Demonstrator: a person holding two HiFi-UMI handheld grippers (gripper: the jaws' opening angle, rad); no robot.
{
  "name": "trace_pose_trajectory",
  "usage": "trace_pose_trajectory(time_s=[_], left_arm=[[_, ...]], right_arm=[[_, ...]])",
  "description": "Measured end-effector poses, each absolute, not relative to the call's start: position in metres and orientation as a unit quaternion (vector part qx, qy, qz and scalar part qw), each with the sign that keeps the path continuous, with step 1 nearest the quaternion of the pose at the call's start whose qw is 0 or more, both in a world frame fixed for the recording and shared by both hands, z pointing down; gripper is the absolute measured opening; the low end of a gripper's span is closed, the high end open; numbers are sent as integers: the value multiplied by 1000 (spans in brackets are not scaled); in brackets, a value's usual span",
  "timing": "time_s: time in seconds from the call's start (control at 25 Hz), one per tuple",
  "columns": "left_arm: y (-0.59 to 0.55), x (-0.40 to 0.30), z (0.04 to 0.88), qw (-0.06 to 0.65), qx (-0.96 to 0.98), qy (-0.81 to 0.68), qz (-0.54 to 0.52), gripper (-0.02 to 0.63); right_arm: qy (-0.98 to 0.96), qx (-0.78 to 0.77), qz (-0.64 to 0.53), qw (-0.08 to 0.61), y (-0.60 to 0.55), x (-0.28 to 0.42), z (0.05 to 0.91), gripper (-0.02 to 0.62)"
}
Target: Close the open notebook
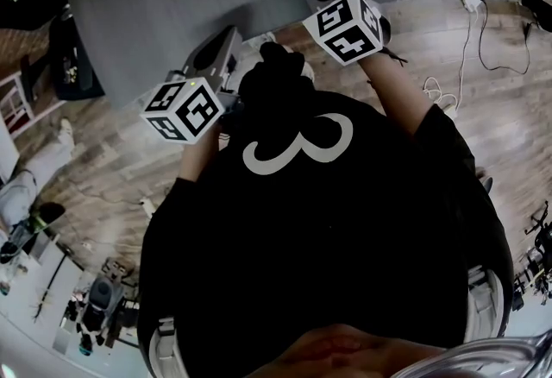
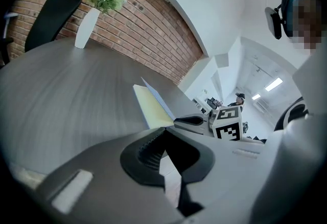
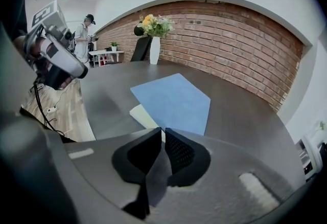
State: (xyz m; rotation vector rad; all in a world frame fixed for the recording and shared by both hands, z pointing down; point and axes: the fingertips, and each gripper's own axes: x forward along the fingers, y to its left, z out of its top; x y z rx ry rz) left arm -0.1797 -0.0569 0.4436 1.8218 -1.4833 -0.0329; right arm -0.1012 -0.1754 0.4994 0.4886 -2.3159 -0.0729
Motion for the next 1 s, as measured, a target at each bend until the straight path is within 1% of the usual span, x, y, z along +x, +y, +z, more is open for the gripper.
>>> trace_pose_trajectory(time_s=[0.04,0.08,0.16,0.2,0.44,0.48,0.56,0.6,0.64,0.76,1.0], left_arm=[[-56,-181,445,386,715,-582,-14,12],[-56,-181,445,386,715,-582,-14,12],[-55,-180,447,387,716,-581,-16,12],[-56,-179,447,386,717,-580,-17,12],[-65,-174,438,384,731,-563,-20,12],[-65,-173,434,382,734,-561,-20,12],[-66,-168,422,372,743,-556,-21,12],[-67,-165,414,364,749,-554,-21,12],[-68,-162,405,355,755,-552,-22,12],[-70,-152,375,324,773,-545,-24,12],[-68,-130,310,258,812,-522,-31,12]], right_arm=[[-906,189,-25,377,-175,-102,500,29],[-908,185,-20,375,-173,-103,500,47],[-912,175,1,372,-169,-103,502,130],[-914,172,17,366,-167,-103,503,149],[-935,167,125,287,-166,-96,473,152],[-938,162,148,267,-164,-95,464,146],[-946,148,188,219,-158,-92,437,97],[-950,141,201,194,-155,-90,421,59],[-953,134,210,170,-152,-86,404,7],[-965,111,210,111,-139,-77,355,2],[-978,40,201,25,-103,-60,279,2]])
